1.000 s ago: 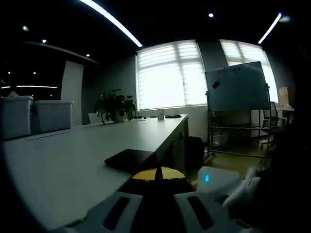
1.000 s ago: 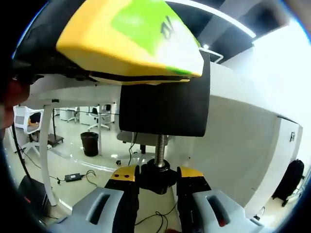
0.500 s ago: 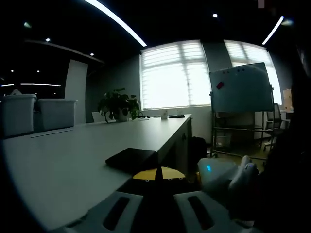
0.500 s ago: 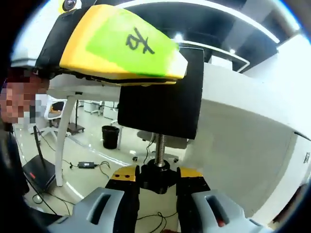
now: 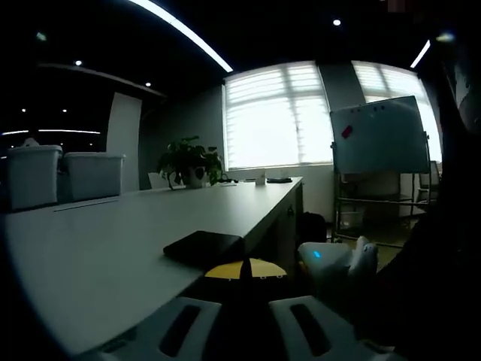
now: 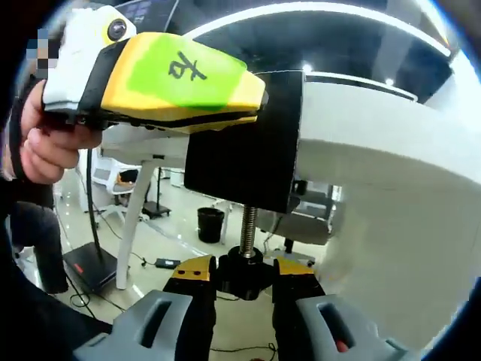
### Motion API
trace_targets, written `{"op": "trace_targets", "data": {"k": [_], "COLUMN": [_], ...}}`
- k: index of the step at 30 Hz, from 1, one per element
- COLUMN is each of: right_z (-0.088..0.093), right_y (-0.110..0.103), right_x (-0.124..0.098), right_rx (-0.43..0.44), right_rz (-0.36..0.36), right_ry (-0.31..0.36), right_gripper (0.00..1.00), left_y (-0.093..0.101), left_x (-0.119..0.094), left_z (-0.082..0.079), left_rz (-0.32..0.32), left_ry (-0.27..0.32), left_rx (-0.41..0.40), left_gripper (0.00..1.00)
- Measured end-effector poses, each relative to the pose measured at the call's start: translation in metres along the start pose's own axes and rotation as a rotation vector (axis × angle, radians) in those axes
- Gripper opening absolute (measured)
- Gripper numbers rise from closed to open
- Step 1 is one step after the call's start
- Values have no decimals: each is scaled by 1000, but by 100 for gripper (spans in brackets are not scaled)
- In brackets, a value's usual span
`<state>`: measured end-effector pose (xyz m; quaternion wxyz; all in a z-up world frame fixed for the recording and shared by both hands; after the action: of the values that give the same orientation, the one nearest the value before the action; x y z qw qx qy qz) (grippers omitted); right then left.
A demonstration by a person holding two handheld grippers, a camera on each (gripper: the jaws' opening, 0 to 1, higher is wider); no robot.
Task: Clamp the fixed fixture on the desktop, loosen the retaining clip, secure it to the edge of the desk, and tighten the retaining clip.
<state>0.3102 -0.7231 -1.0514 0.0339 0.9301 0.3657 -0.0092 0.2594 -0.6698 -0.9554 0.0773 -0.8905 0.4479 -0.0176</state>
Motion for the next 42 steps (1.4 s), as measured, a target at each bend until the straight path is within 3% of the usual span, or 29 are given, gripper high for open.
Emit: {"op": "trace_targets", "data": {"k": [7,9,10,12,15,21,23,24,26,28,31,34,36,37,38,40,42], "right_z": [-1,-2,-1,-2,-1,0,1,1,1,2,0,3,7,8,4,1,2], "right_y": [8,11,11,10,5,4,2,0,-1,-1,-2,-14,-19,-23,-26,-26,-24], "right_x": [2,4,4,5,6,2,0,-1,-2,-8,-18,-15,-10,-8,-6,-4,-3], "right_rx": [36,-17,9,-33,-11,5,61,27,-1,-1,6,86,58,37,55,50,103], "right_rz": [-359,-394,-412,-408,-377,-232,-156,-123,-20,130,305,394,441,476,505,544,582], "right_ry": [-28,-13,-34,-29,-30,9,4,-4,-15,-13,34,8,-41,-63,-32,-33,-45], "right_gripper": [27,27,27,27,27,28,28,28,29,34,37,46,56,55,54,54,54], "left_y": [-2,-1,-1,-2,-2,2,6,6,6,5,3,-4,-6,-6,-4,-2,-3], "left_x": [2,3,4,4,5,9,11,13,14,14,10,3,3,3,4,4,2], "left_z": [1,2,2,3,2,0,-1,0,-1,-1,-2,-4,-3,-3,-5,-6,-6], "left_rz": [2,9,8,7,1,-73,-82,-85,-89,-87,-79,-83,-81,-80,-80,-77,-73], "left_ry": [-5,0,2,-2,-13,-25,-19,-6,11,23,43,68,75,79,81,83,89], "left_rx": [-4,-4,0,13,7,-2,-6,-19,-30,-26,-34,-31,-36,-39,-42,-36,-40], "left_gripper": [1,1,1,1,1,1,1,1,1,1,1,1,1,1,1,1,1]}}
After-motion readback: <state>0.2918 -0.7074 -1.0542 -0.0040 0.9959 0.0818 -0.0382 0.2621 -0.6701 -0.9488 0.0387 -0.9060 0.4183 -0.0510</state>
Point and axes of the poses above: the point that each gripper's makers call its tool centre point, and the gripper's own axes: x roughly forward along the fingers, y roughly to its right, z roughly out of its underside, the point moved 6 cm from there along -x, roughly backward along the fingers, and after that the axes turned 6 degrees about x, right-handed, at the moved point
